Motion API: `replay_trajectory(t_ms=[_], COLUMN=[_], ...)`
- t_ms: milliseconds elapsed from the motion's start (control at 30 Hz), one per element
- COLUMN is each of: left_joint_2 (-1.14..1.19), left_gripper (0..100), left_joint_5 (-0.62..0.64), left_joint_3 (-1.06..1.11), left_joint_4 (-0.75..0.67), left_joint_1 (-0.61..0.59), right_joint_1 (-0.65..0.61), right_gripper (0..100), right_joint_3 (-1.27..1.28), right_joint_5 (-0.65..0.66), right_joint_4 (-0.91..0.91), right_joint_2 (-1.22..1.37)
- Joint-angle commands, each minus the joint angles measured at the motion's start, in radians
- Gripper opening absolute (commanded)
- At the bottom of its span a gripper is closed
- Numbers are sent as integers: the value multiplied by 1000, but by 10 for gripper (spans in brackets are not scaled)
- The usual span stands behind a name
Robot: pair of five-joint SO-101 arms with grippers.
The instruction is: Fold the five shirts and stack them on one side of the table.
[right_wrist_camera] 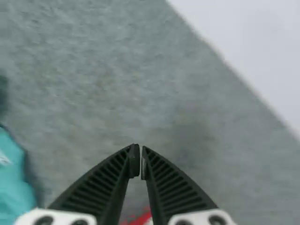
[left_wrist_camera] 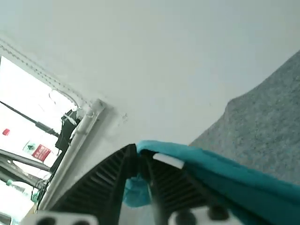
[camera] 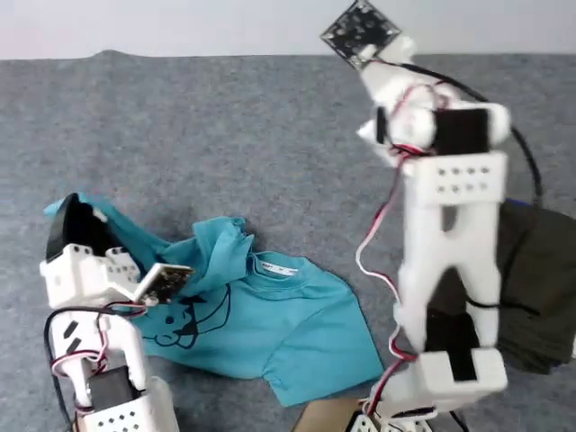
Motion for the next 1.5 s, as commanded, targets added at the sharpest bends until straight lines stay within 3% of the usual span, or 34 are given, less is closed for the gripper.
replay_trajectory(t_ms=[0,133,367,767,1167,1467], left_joint_2=[-9,-9,-11,-11,-11,-11], left_gripper=[5,5,6,6,6,6], left_joint_5=[-6,-8,-8,-8,-6,-6], left_joint_3=[-5,-5,-5,-5,-5,-5], left_joint_4=[84,199,356,411,411,411], left_joint_1=[-110,-244,-379,-381,-382,-382], right_joint_1=[-64,-160,-340,-636,-673,-654], right_gripper=[15,32,199,206,207,164], right_joint_3=[-3,-3,-9,-9,-9,-25], right_joint_5=[-117,-210,-470,-483,-482,-477], right_joint_4=[-16,4,22,-180,-375,-387], right_joint_2=[62,179,320,437,676,754])
